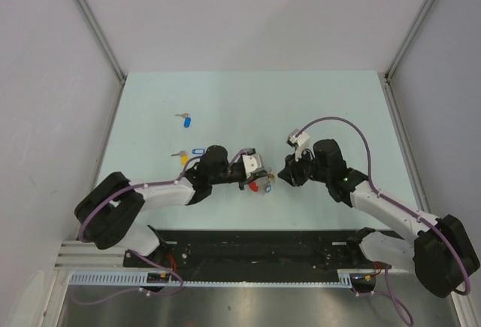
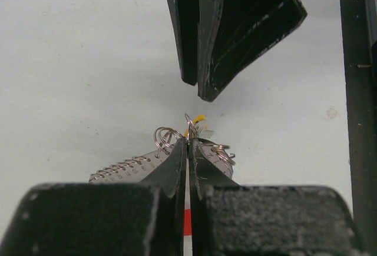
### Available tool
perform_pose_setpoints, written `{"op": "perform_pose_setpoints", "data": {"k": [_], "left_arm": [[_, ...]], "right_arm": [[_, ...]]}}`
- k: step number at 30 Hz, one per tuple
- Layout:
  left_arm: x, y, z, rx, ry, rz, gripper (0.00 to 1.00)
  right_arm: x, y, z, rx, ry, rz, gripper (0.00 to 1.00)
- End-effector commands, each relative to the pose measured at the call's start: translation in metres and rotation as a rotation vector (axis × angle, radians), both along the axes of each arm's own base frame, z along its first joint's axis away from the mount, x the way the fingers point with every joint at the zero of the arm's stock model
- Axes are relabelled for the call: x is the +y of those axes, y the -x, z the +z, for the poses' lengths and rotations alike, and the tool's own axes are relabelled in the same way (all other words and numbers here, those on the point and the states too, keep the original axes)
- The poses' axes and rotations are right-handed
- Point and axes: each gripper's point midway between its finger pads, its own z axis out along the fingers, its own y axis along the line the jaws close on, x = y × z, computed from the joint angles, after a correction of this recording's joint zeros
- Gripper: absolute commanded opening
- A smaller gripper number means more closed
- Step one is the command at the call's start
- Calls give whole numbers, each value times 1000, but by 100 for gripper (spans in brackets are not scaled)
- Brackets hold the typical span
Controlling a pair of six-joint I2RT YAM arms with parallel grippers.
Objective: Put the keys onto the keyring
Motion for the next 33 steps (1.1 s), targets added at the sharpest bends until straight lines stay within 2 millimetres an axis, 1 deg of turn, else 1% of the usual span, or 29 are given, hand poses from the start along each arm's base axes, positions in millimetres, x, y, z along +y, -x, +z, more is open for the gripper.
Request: {"op": "perform_pose_setpoints", "data": {"k": [1,2,5,7,11,15,19,29,30,32,33], "left_arm": [[-2,2,29,-98,-2,-68,0],[0,5,24,-84,-30,-79,0],[4,9,28,-100,-55,-111,0],[5,11,31,-118,-65,-131,0],[8,16,34,-122,-83,-153,0],[8,19,36,-116,-82,-177,0],[8,22,38,-116,-79,-184,1],[7,20,44,-124,-44,-167,0],[8,19,43,-113,-43,-146,0],[7,14,48,-105,-14,-109,0],[9,10,47,-99,-12,-72,0]], "right_arm": [[8,3,30,-134,-70,116,33],[9,5,32,-153,-74,136,33],[16,16,39,-177,-113,217,33],[20,23,39,-178,-131,266,33],[26,31,41,-188,-157,334,33],[28,31,39,-188,-155,346,33],[31,26,37,-197,-155,348,32],[37,26,24,-161,-159,381,29],[36,25,25,-161,-158,370,29],[35,24,28,-155,-164,342,28],[33,21,34,-176,-161,312,28]]}}
